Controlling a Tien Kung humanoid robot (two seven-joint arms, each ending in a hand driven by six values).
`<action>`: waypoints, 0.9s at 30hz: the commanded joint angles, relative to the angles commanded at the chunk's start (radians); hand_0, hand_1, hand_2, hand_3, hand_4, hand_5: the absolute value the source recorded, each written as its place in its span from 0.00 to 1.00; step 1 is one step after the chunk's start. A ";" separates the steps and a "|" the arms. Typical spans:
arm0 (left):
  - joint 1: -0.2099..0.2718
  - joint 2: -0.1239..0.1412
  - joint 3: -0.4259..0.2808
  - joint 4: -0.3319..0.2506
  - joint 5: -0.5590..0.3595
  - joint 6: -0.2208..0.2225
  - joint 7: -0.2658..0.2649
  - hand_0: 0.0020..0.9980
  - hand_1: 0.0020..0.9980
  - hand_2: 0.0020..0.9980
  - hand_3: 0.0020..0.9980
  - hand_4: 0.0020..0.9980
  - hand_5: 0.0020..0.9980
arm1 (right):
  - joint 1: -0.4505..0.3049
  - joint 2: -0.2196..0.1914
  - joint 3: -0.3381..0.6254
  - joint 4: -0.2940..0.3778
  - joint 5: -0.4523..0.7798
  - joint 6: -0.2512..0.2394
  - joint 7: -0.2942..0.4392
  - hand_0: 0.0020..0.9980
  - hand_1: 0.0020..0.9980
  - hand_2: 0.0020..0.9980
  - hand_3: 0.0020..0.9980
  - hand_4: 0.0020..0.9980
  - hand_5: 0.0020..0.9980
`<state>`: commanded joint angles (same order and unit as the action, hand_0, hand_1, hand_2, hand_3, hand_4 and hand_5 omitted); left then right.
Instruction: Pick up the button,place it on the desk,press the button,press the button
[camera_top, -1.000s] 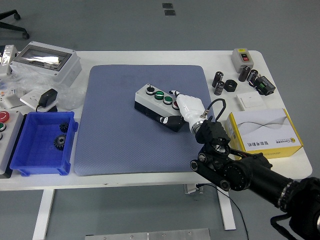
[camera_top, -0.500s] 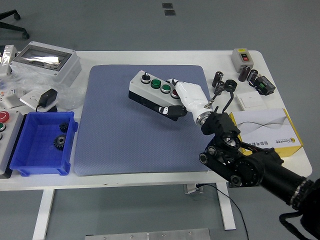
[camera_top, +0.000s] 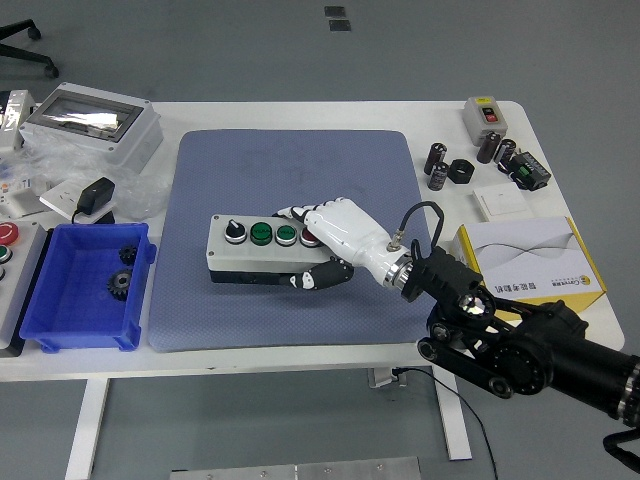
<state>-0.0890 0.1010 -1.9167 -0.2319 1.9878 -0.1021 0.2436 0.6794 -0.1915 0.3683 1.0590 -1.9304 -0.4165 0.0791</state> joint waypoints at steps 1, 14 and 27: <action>0.000 0.000 0.001 0.000 -0.001 0.000 0.001 0.65 0.61 0.53 0.65 0.64 0.06 | -0.001 0.003 -0.003 -0.008 -0.008 -0.001 -0.001 0.11 0.31 0.30 0.22 0.00 0.00; -0.001 -0.002 -0.001 -0.003 0.002 -0.005 0.003 0.65 0.61 0.53 0.65 0.65 0.06 | -0.008 0.021 0.015 -0.062 -0.026 0.038 -0.022 0.59 0.57 0.50 0.45 0.00 0.00; -0.001 -0.002 -0.007 -0.004 0.007 -0.011 0.002 0.65 0.61 0.53 0.65 0.64 0.07 | -0.013 0.019 0.027 -0.057 -0.025 0.076 -0.044 0.90 0.80 0.77 0.73 0.29 0.01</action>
<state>-0.0899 0.0988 -1.9235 -0.2362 1.9949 -0.1135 0.2455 0.6667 -0.1729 0.3950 1.0019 -1.9554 -0.3407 0.0355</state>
